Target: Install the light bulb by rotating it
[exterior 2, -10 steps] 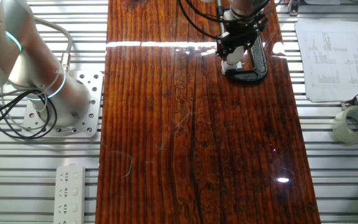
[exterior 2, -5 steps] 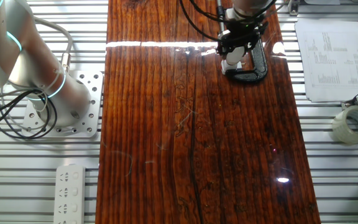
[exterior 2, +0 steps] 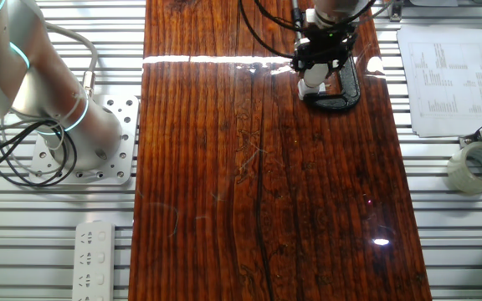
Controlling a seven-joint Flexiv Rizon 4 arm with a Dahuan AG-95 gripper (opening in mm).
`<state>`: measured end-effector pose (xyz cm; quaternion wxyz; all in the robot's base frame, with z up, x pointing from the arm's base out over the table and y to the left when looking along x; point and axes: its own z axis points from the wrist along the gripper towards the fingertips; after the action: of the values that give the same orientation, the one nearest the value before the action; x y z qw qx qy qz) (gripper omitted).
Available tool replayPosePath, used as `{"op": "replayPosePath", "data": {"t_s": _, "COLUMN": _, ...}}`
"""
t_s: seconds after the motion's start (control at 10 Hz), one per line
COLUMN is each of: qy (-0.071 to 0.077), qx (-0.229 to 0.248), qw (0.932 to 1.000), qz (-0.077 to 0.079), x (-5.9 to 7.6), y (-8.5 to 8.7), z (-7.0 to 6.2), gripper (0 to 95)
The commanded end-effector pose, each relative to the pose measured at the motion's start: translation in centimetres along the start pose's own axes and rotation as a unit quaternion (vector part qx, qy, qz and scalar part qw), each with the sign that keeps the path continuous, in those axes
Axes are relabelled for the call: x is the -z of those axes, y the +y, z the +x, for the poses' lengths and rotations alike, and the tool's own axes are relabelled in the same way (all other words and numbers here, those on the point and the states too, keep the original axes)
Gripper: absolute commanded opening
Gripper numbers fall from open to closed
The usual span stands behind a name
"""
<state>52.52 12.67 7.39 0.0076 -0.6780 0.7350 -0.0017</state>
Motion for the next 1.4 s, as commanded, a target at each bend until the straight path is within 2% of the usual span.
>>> {"op": "replayPosePath", "data": {"t_s": 0.1, "qy": -0.004, "qx": -0.066, "qw": 0.9978, "qz": -0.001, "x": 0.07, "y": -0.11, "z": 0.43, "gripper": 0.0}}
{"op": "replayPosePath", "data": {"t_s": 0.4, "qy": -0.02, "qx": -0.159, "qw": 0.9871, "qz": -0.004, "x": -0.05, "y": -0.22, "z": 0.41, "gripper": 0.0}}
{"op": "replayPosePath", "data": {"t_s": 0.7, "qy": -0.018, "qx": -0.216, "qw": 0.9761, "qz": -0.008, "x": 0.27, "y": -0.53, "z": 0.02, "gripper": 0.0}}
{"op": "replayPosePath", "data": {"t_s": 0.8, "qy": -0.017, "qx": -0.239, "qw": 0.9707, "qz": -0.009, "x": 0.27, "y": -0.53, "z": 0.02, "gripper": 0.0}}
{"op": "replayPosePath", "data": {"t_s": 0.9, "qy": -0.016, "qx": -0.28, "qw": 0.9597, "qz": -0.011, "x": 0.26, "y": -0.53, "z": 0.02, "gripper": 0.0}}
{"op": "replayPosePath", "data": {"t_s": 1.1, "qy": -0.017, "qx": -0.317, "qw": 0.9482, "qz": -0.01, "x": -0.06, "y": -0.61, "z": 0.13, "gripper": 0.0}}
{"op": "replayPosePath", "data": {"t_s": 1.2, "qy": -0.017, "qx": -0.324, "qw": 0.946, "qz": -0.01, "x": -0.16, "y": -0.63, "z": 0.16, "gripper": 0.0}}
{"op": "replayPosePath", "data": {"t_s": 1.4, "qy": -0.016, "qx": -0.364, "qw": 0.9311, "qz": -0.013, "x": -0.08, "y": -0.64, "z": 0.3, "gripper": 0.0}}
